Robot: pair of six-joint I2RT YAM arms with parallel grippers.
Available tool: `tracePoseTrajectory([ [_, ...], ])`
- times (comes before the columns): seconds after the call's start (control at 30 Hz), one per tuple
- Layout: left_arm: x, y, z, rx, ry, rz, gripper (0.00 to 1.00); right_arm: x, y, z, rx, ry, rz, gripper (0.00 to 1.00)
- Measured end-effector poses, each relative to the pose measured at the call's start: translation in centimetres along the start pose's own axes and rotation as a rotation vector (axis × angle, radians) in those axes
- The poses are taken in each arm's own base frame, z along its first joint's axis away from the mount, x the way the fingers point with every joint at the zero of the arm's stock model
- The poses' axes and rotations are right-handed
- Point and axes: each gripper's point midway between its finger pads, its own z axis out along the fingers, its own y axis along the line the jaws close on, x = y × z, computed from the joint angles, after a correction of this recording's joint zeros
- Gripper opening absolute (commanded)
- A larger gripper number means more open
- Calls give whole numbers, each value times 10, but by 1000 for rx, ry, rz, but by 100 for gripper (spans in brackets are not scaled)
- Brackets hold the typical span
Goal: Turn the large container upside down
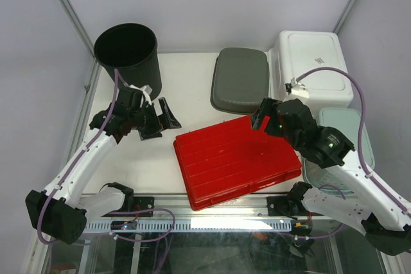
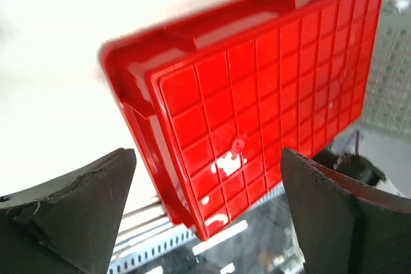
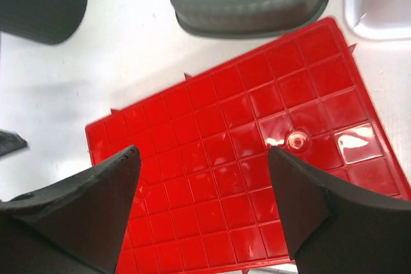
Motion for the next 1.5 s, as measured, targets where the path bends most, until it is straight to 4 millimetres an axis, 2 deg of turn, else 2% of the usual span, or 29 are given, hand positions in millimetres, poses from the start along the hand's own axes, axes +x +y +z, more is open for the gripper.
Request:
tracePoseTrajectory([
  [0.13, -38, -9, -20, -55, -154, 53, 99, 35, 2, 17, -24, 101, -27, 85],
  [0.33, -112, -43, -55, -101, -384, 156, 99, 97, 2, 49, -18, 298, -78, 85],
  [0.43, -140, -52, -60, -135, -444, 207, 99, 113, 2, 57, -22, 347, -85, 85],
  [0.57, -163, -56, -61, -183, -482, 267, 99, 116, 10, 64, -43, 358, -81, 83],
  [0.7, -172, -55, -61, -212, -499, 312, 99, 125, 20, 68, -70, 387, -91, 78],
  [0.87, -174, -57, -63, -208, -508, 341, 99, 143, 47, 57, -186, 425, -144, 67],
  [1.0, -169, -60, -68, -178, -517, 350, 99, 166, 71, 40, -301, 460, -228, 60],
  [1.13, -162, -63, -82, -152, -543, 355, 99, 194, 88, 28, -364, 491, -350, 51],
  [1.27, -159, -68, -97, -129, -579, 359, 99, 221, 92, 33, -328, 523, -470, 40],
  [1.33, -159, -70, -102, -121, -591, 360, 99, 228, 95, 37, -304, 525, -511, 32],
  [1.5, -159, -70, -102, -118, -595, 358, 99, 237, 107, 46, -259, 498, -582, 22],
])
